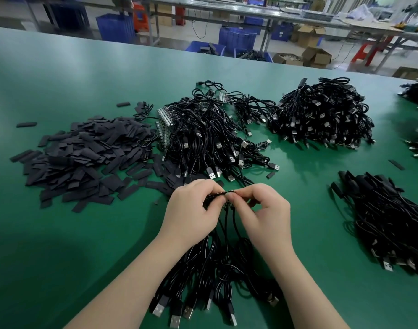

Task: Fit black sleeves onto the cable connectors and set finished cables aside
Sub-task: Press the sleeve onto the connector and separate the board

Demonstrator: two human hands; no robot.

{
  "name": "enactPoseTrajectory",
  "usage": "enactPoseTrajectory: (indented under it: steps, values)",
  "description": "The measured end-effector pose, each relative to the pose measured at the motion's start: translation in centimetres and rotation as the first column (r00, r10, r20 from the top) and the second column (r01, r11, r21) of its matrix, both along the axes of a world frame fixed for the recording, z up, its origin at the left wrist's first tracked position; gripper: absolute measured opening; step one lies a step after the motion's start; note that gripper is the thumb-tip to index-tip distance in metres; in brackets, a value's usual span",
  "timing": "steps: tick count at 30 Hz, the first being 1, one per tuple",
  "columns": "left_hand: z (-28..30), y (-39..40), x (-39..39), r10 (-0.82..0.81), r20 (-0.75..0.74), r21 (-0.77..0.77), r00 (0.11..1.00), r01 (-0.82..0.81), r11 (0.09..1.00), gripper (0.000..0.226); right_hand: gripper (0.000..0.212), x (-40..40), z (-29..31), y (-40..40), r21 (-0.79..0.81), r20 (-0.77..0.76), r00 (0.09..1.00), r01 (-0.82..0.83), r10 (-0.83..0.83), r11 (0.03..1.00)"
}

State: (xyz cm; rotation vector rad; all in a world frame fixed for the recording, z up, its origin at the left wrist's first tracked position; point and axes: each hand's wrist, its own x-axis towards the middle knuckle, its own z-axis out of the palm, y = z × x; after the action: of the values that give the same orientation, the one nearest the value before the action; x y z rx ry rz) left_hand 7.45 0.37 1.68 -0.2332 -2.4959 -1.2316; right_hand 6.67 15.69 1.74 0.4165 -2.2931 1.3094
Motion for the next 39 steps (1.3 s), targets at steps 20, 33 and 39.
enactPoseTrajectory:
  steps: [20, 33, 39]
  values:
    - [0.3, -0.4, 0.0, 0.101, -0.207, -0.024, 0.973, -0.108, 0.994, 0.038, 0.007, -0.1, 6.6, 0.6, -0.284, -0.463, 0.848, 0.133, -0.257, 0.950]
    - [0.7, -0.3, 0.7, 0.097, -0.150, -0.289, 0.984, -0.137, 0.947, 0.069, 0.013, -0.9, 3.3, -3.0, -0.183, 0.348, 0.917, -0.137, 0.194, 0.974]
    - [0.6, -0.2, 0.0, 0.074, 0.037, -0.280, 0.997, -0.061, 0.958, 0.026, 0.036, -0.7, 4.0, -3.2, 0.039, 0.255, 0.966, -0.044, 0.032, 0.998]
